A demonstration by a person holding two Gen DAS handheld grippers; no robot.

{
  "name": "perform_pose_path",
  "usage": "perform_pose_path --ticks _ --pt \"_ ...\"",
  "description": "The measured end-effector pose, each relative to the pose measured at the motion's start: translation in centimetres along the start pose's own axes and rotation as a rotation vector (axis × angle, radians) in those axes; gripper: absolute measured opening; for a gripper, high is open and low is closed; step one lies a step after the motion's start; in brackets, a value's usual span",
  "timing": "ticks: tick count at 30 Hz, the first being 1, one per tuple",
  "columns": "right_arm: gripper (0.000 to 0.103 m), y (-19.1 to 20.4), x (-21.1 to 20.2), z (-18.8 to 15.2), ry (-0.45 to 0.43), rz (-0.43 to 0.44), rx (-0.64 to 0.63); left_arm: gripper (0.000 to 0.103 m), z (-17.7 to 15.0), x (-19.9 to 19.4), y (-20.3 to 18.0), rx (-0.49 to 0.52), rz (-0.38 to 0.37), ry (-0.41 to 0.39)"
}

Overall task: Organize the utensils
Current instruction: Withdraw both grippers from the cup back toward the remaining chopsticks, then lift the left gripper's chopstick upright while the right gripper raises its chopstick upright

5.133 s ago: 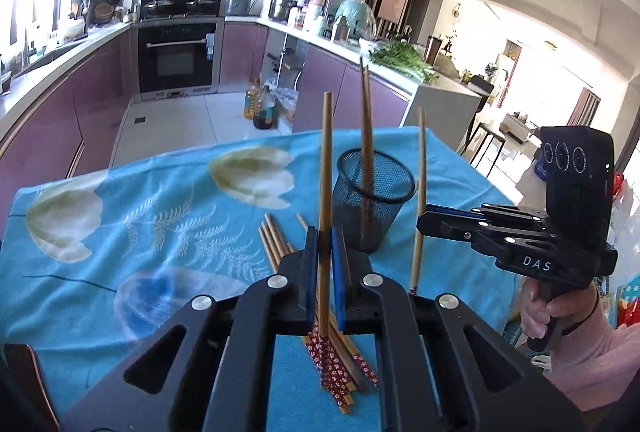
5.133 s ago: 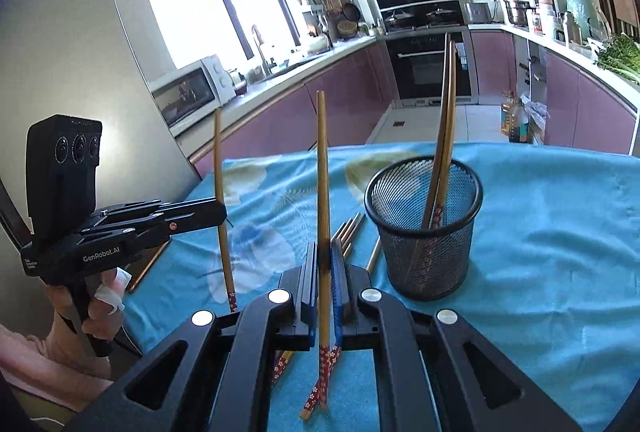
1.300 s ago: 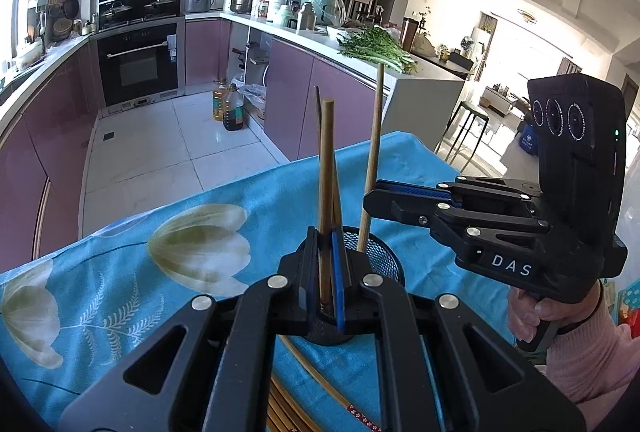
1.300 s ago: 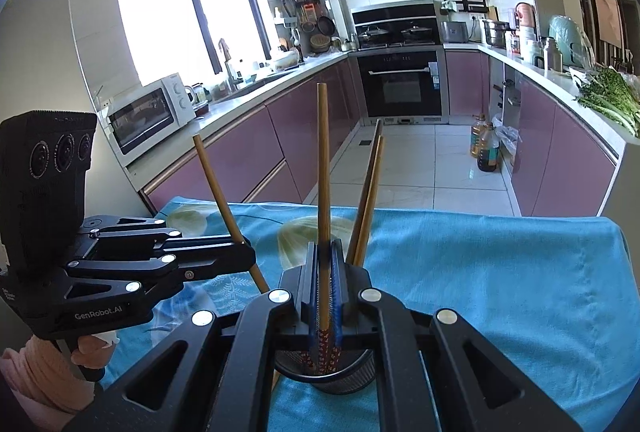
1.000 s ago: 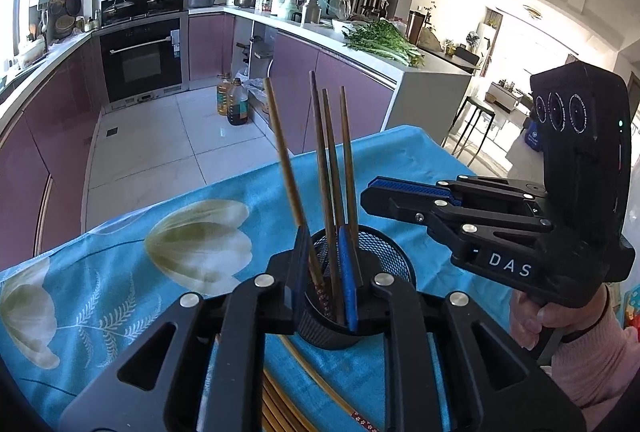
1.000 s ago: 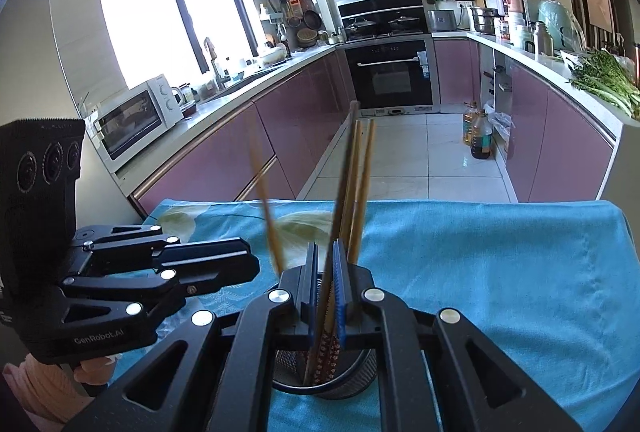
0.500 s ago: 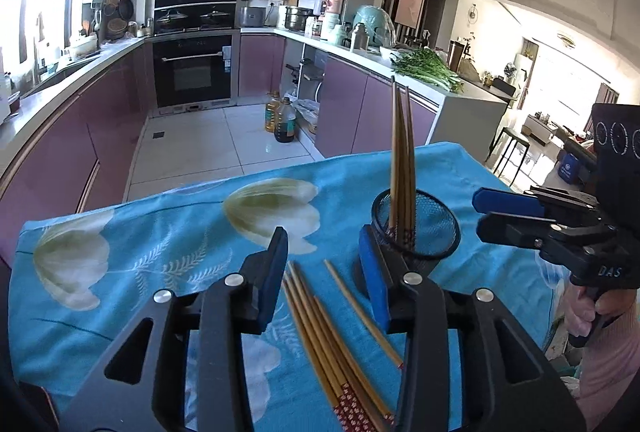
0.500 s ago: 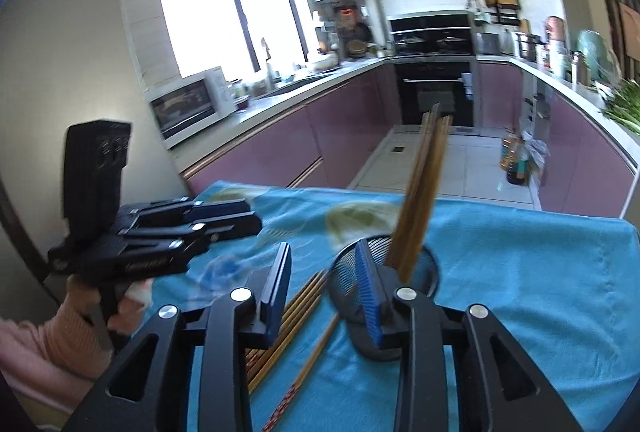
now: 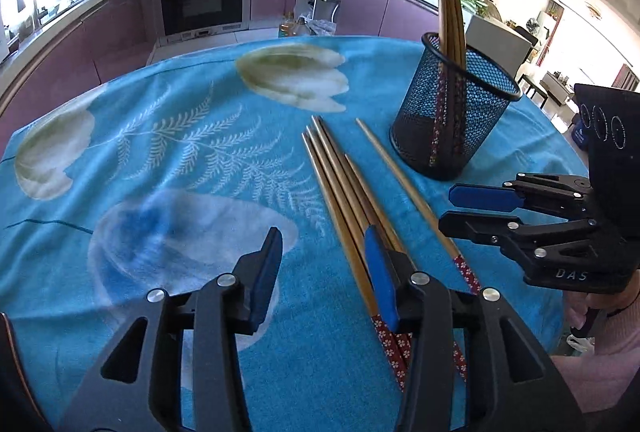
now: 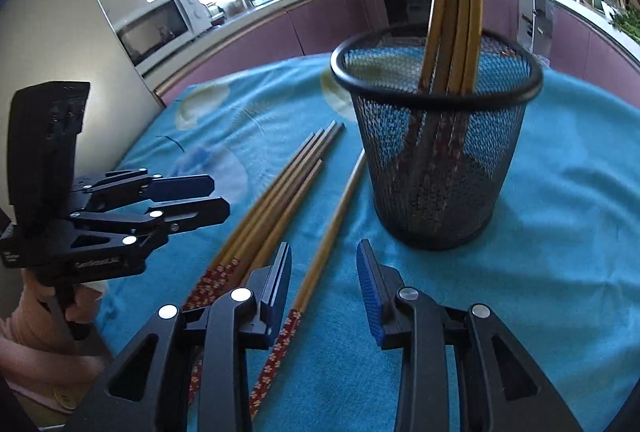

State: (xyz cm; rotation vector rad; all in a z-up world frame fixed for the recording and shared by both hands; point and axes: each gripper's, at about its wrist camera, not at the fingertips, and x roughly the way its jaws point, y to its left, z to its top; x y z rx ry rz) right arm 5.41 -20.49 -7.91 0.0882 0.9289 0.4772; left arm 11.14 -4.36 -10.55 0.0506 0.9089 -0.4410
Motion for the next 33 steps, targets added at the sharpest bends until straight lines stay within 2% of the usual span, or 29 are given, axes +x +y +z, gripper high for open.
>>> perform_pose_path --ticks 4,8,17,20,23,27,33 --pt "0.033 -0.1 0.5 -0.1 -0.003 -0.014 0.007 0.042 0.1 0.6 -0.2 0.005 -0.004 0.009" --pt "0.033 0.2 0.5 0.1 -0.006 -0.026 0.004 0.037 0.4 1.5 -0.5 0.011 0.016 0.028" --pt "0.032 0.7 1.2 0.3 -0.006 -0.047 -0.009 0.037 0.7 2.5 -0.6 0.017 0.026 0.033" --pt "0.032 1.1 1.4 0.3 -0.007 -0.062 -0.017 0.034 0.8 2.7 -0.8 0.02 0.037 0.037" --pt "0.03 1.3 1.5 0.4 -0.007 -0.084 -0.027 0.026 0.7 3.0 -1.2 0.041 0.06 0.047" --pt "0.029 1.8 1.8 0.5 -0.009 -0.106 -0.038 0.026 0.8 3.1 -1.2 0.047 0.066 0.05" --pt "0.02 1.7 2.2 0.7 -0.009 -0.117 -0.02 0.021 1.0 3.4 -1.0 0.029 0.068 0.05"
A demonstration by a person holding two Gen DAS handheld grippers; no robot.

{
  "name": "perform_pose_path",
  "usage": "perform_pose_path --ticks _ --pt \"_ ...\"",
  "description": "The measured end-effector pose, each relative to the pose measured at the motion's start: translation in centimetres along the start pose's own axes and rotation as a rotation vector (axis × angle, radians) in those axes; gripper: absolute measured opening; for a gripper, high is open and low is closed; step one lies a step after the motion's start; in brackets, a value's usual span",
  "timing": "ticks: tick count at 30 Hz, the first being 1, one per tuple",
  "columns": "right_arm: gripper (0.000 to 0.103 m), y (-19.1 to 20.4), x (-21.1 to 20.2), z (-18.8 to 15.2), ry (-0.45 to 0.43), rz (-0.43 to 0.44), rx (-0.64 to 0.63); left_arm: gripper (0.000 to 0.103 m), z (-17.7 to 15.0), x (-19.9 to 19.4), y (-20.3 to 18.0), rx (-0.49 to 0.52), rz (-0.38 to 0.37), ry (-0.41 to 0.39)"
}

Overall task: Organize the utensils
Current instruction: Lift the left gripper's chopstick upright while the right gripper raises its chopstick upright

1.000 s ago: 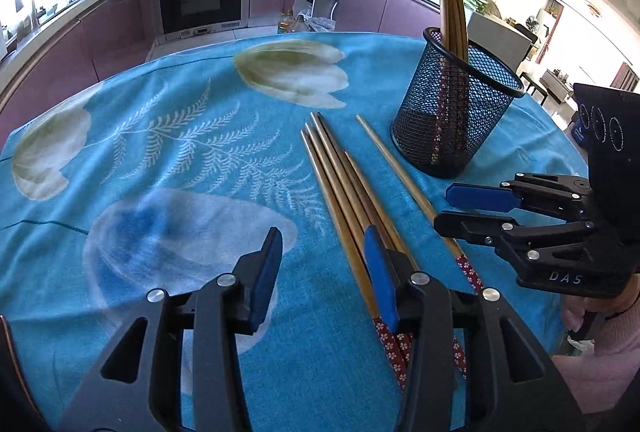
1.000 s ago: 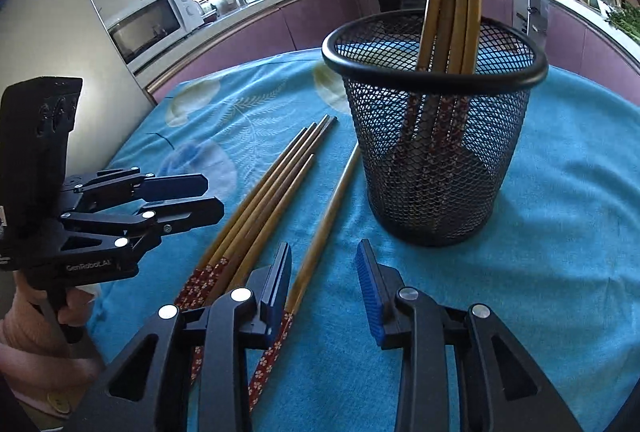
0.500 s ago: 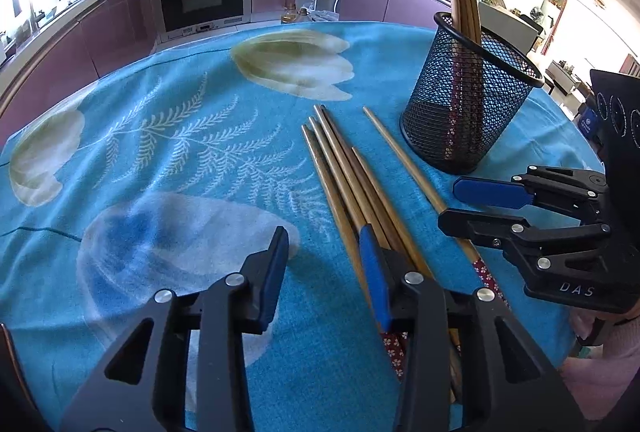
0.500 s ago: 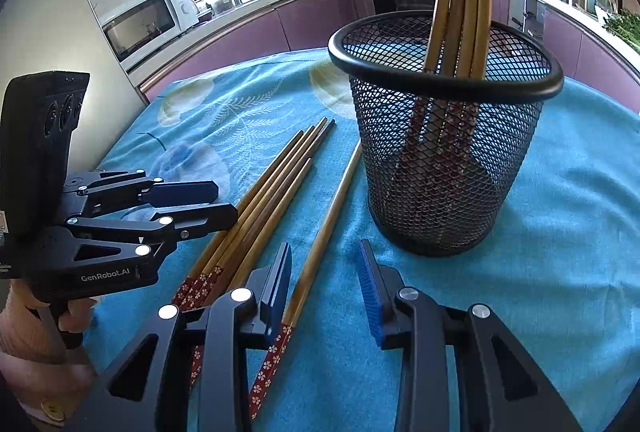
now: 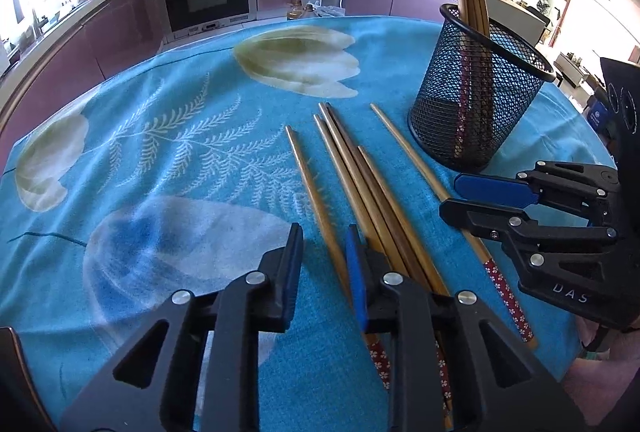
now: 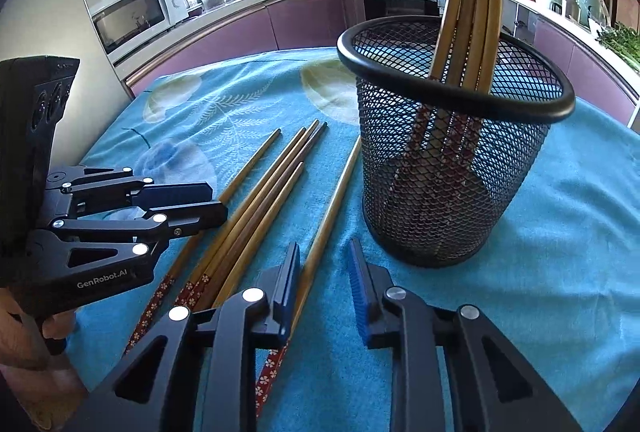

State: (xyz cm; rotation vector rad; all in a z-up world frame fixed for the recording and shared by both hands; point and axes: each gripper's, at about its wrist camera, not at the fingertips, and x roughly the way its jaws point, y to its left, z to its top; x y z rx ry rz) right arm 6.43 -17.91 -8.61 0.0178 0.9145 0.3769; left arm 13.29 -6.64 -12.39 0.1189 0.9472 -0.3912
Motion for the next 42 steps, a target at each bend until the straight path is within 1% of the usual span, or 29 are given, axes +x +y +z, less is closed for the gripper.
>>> perform_pose_path --ticks 2,4,7,8,11,14,23,27,31,42 --pt "0.017 -0.1 0.1 0.0 0.0 0.003 0.007 0.02 0.0 0.0 0.0 -0.003 -0.002 -0.001" --pt "0.016 -0.3 0.0 -0.1 -0.001 0.01 0.016 0.019 -0.2 0.0 0.0 -0.006 -0.005 -0.006" --pt "0.013 -0.6 0.1 0.0 -0.002 0.029 0.042 0.015 -0.2 0.0 0.1 -0.02 -0.01 -0.009" --pt "0.01 -0.7 0.1 0.0 -0.001 0.042 0.056 0.013 -0.2 0.0 0.2 -0.024 -0.013 -0.009" --pt "0.009 -1.1 0.0 -0.2 -0.003 0.059 0.08 0.011 -0.3 0.0 0.4 -0.043 -0.016 -0.009" --pt "0.006 -1.7 -0.1 -0.3 -0.002 0.078 0.103 0.008 -0.5 -0.1 0.6 -0.069 -0.021 -0.012" --pt "0.006 -2.0 -1.6 -0.6 -0.024 0.115 0.101 0.008 -0.8 -1.2 1.2 -0.105 -0.038 -0.032" --pt "0.006 -1.7 -2.8 -0.4 -0.049 0.144 0.092 0.008 -0.7 -2.3 1.3 -0.11 -0.055 -0.055" --pt "0.006 -1.4 -4.3 -0.2 -0.083 0.166 0.081 0.008 -0.3 -3.8 1.1 -0.108 -0.089 -0.085" --pt "0.006 -1.6 -8.6 0.5 -0.193 0.178 0.062 0.008 0.7 -8.0 -0.2 -0.071 -0.153 -0.17"
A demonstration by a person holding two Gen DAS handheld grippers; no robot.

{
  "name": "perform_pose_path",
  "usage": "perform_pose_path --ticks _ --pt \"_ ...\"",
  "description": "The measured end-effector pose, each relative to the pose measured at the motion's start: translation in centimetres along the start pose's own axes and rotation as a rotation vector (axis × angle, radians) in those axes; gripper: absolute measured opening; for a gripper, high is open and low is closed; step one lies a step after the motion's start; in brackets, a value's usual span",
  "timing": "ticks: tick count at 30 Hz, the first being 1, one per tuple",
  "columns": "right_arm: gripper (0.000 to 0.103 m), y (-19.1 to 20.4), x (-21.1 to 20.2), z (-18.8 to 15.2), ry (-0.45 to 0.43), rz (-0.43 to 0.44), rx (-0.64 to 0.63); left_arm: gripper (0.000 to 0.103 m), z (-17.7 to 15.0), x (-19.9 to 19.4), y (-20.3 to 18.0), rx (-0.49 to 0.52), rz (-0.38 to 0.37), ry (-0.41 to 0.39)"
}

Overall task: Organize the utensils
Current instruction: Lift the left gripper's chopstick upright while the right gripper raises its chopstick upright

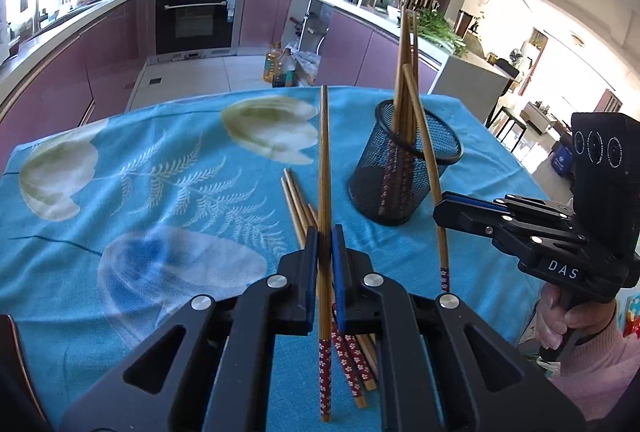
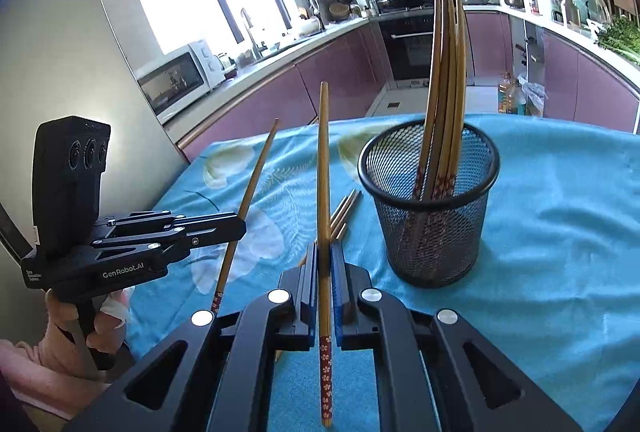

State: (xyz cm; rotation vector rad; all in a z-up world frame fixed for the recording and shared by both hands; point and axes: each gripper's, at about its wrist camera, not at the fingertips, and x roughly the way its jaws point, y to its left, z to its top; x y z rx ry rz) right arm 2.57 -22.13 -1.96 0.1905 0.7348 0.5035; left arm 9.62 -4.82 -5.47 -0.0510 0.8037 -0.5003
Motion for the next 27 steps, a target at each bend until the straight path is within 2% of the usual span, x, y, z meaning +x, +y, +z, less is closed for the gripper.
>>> perform_pose_path --ticks 16,27 --pt "0.006 -0.9 -3.4 1.0 -0.099 0.004 -0.008 0.008 1.5 -4.7 -1.5 0.017 -0.073 -0.112" --pt "0.006 -1.2 -4.6 1.9 -0.14 -0.008 -0.019 0.008 3.0 -4.8 -2.1 0.008 -0.113 -0.15"
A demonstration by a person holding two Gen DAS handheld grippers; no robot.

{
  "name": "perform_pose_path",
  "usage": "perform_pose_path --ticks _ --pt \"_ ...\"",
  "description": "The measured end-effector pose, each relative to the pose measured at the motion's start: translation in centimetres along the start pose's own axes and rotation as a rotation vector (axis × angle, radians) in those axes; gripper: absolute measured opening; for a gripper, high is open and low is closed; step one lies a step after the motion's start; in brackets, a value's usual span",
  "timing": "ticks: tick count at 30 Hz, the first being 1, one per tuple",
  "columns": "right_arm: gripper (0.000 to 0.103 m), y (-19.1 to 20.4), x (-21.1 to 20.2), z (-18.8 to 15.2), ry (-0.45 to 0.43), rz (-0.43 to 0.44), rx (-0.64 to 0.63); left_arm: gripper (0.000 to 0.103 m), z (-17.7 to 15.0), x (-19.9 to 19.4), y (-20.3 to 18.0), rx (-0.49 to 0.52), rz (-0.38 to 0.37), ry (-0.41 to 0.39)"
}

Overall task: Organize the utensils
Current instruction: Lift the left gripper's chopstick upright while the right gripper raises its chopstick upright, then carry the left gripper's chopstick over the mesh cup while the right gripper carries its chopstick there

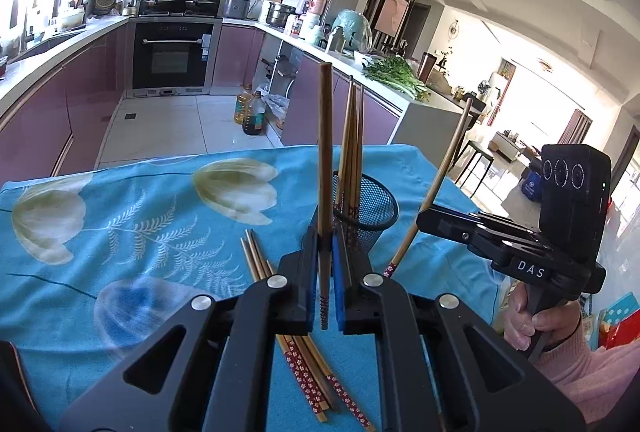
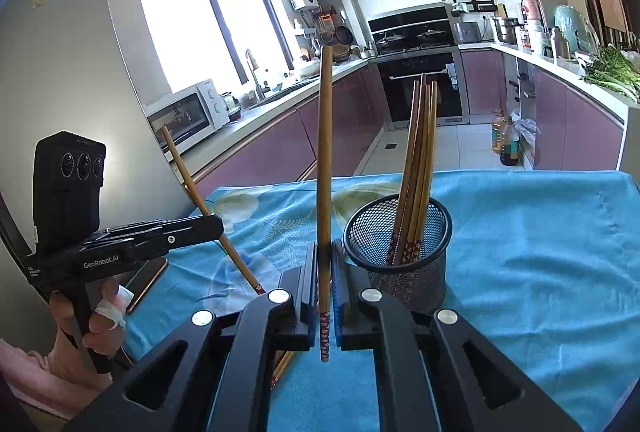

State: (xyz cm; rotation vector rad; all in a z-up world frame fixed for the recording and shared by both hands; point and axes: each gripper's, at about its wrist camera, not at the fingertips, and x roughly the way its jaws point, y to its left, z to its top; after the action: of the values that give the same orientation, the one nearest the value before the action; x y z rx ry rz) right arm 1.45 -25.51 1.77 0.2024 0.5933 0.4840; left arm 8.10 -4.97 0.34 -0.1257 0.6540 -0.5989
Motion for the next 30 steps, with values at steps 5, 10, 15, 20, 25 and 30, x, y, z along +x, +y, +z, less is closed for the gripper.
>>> perform_pose_path --ticks 5,10,15,20,25,30 --pt "0.006 0.1 -0.3 0.2 -0.015 -0.008 -0.005 0.008 0.7 0.6 0.0 -0.001 -0.014 -0.008" --pt "0.006 -0.2 -0.6 0.6 -0.029 -0.018 -0.008 0.008 1.2 1.0 -0.3 0.01 -0.021 -0.012" --pt "0.006 -0.6 -1.0 1.2 -0.046 -0.027 -0.019 0.008 1.8 1.1 -0.7 0.024 -0.025 -0.022" --pt "0.006 -0.6 -1.3 1.8 -0.063 -0.031 -0.027 0.008 2.5 1.2 -1.1 0.034 -0.034 -0.032" --pt "0.006 -0.6 -1.6 2.3 -0.079 -0.036 -0.04 0.008 3.1 1.2 -1.7 0.053 -0.038 -0.046" --pt "0.006 -0.6 -1.8 2.8 -0.094 -0.038 -0.049 0.008 3.6 1.2 -2.1 0.065 -0.04 -0.057"
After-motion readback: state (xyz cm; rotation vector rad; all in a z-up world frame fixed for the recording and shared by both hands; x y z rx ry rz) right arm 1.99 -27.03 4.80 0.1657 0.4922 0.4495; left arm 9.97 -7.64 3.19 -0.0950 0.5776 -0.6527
